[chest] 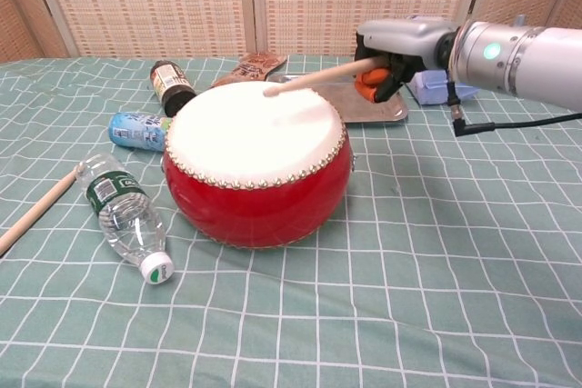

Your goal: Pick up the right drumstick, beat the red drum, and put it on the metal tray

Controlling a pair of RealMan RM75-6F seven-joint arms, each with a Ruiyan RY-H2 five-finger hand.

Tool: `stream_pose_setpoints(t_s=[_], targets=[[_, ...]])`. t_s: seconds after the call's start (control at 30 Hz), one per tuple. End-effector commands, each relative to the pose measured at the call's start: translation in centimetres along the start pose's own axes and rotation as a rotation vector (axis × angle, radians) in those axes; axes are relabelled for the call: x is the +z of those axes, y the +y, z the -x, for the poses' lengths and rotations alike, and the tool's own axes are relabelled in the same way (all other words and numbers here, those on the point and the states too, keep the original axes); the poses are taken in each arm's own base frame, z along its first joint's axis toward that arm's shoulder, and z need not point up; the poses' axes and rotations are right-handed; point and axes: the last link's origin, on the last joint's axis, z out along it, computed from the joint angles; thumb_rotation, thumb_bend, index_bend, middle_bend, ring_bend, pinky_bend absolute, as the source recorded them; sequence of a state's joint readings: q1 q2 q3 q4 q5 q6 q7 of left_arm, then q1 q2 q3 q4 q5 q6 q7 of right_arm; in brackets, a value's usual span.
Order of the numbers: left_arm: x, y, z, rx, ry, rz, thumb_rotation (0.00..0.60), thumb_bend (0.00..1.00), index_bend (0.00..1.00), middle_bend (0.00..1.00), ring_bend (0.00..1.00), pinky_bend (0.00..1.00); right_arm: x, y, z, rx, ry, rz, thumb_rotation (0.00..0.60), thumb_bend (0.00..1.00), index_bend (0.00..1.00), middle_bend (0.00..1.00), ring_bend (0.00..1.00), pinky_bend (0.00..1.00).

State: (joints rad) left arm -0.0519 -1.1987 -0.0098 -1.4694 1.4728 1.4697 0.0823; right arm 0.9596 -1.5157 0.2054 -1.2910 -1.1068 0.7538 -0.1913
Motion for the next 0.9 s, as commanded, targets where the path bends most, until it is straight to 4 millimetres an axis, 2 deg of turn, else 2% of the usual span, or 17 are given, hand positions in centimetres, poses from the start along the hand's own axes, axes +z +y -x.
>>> stream_pose_setpoints(t_s=[0.03, 0.13, 0.23, 0.33, 0.47, 0.73, 0.8, 0.9], targets=[[0.0, 0.0, 0.0, -0.001, 0.001, 0.001, 0.600, 0.28, 0.00, 0.00, 0.00, 0.03, 0.3, -0.1, 1.4, -0.116, -0.057, 0.013, 0.600, 1.00, 1.00, 1.00, 1.00, 1.00], [0.1, 0.1, -0.1, -0.002, 0.005, 0.004, 0.600, 0.28, 0.00, 0.00, 0.00, 0.03, 0.0, -0.9, -0.1, 0.088, 0.028, 0.008, 0.600, 1.00, 1.00, 1.00, 1.00, 1.00], [0.1, 0.2, -0.2, -0.004, 0.011, 0.010, 0.600, 0.28, 0.00, 0.00, 0.00, 0.03, -0.3, -0.9, -1.5, 0.204, 0.121, -0.017, 0.600, 1.00, 1.00, 1.00, 1.00, 1.00], [0.3, 0.4, -0.3, -0.010, 0.026, 0.021, 0.600, 0.28, 0.00, 0.00, 0.00, 0.03, -0.6, -0.5, -2.0, 0.271, 0.154, -0.032, 0.600, 1.00, 1.00, 1.00, 1.00, 1.00], [0.3, 0.5, -0.4, -0.012, 0.035, 0.027, 0.600, 0.28, 0.00, 0.00, 0.00, 0.03, -0.5, 0.0, -1.1, 0.206, 0.089, -0.026, 0.600, 1.00, 1.00, 1.00, 1.00, 1.00], [0.3, 0.6, -0.5, -0.017, 0.044, 0.025, 0.600, 0.28, 0.00, 0.00, 0.00, 0.03, -0.1, 0.6, 1.7, -0.092, -0.083, 0.007, 0.600, 1.00, 1.00, 1.00, 1.00, 1.00], [0.4, 0.6, -0.5, -0.019, 0.058, 0.022, 0.600, 0.28, 0.00, 0.00, 0.00, 0.03, -0.1, 0.4, 1.3, -0.062, -0.052, 0.024, 0.600, 1.00, 1.00, 1.00, 1.00, 1.00], [0.4, 0.5, -0.6, -0.024, 0.081, 0.013, 0.600, 0.28, 0.00, 0.00, 0.00, 0.03, -0.3, -0.4, -0.2, 0.119, 0.058, 0.023, 0.600, 1.00, 1.00, 1.00, 1.00, 1.00]])
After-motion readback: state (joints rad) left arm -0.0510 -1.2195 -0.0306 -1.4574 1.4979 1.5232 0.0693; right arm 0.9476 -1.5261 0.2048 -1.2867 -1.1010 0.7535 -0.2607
